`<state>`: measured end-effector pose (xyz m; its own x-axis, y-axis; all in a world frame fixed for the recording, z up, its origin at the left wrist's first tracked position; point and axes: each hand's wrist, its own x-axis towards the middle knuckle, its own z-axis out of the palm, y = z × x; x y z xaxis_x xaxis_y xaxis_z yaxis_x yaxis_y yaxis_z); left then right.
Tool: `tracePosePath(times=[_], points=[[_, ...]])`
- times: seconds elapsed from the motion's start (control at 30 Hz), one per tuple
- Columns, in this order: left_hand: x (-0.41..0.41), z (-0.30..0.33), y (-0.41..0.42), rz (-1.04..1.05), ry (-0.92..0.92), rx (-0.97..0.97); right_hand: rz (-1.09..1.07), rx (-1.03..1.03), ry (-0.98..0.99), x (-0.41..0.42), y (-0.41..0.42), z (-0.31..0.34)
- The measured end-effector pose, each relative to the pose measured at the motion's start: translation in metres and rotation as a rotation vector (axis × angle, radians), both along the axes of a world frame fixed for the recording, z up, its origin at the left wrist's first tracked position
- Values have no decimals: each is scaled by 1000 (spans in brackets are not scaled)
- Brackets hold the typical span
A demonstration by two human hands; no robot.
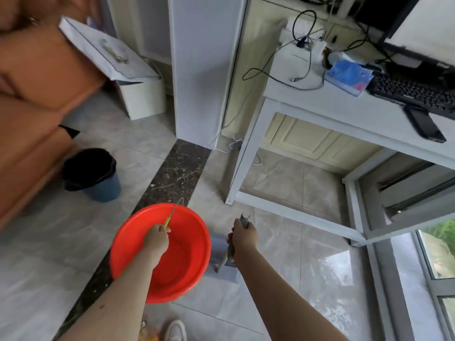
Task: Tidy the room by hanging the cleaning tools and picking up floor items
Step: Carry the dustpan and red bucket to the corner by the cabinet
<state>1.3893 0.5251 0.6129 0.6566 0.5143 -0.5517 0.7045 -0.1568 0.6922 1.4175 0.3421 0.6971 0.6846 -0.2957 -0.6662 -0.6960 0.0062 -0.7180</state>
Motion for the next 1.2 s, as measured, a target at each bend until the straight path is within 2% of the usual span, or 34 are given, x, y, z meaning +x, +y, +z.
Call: tracePosePath(times=[0.3, 0.53, 0.67, 1.2], points=[[36, 12, 70, 84, -55, -40, 225, -157, -86, 47, 65, 23], [80, 18, 95, 30, -103, 1, 311, -106, -106, 98, 90, 21], [118, 17, 106, 37, -116, 36, 368, -161, -159, 139, 102, 13], [308, -1, 164, 159, -119, 90, 277, -87, -141, 328, 170, -22]])
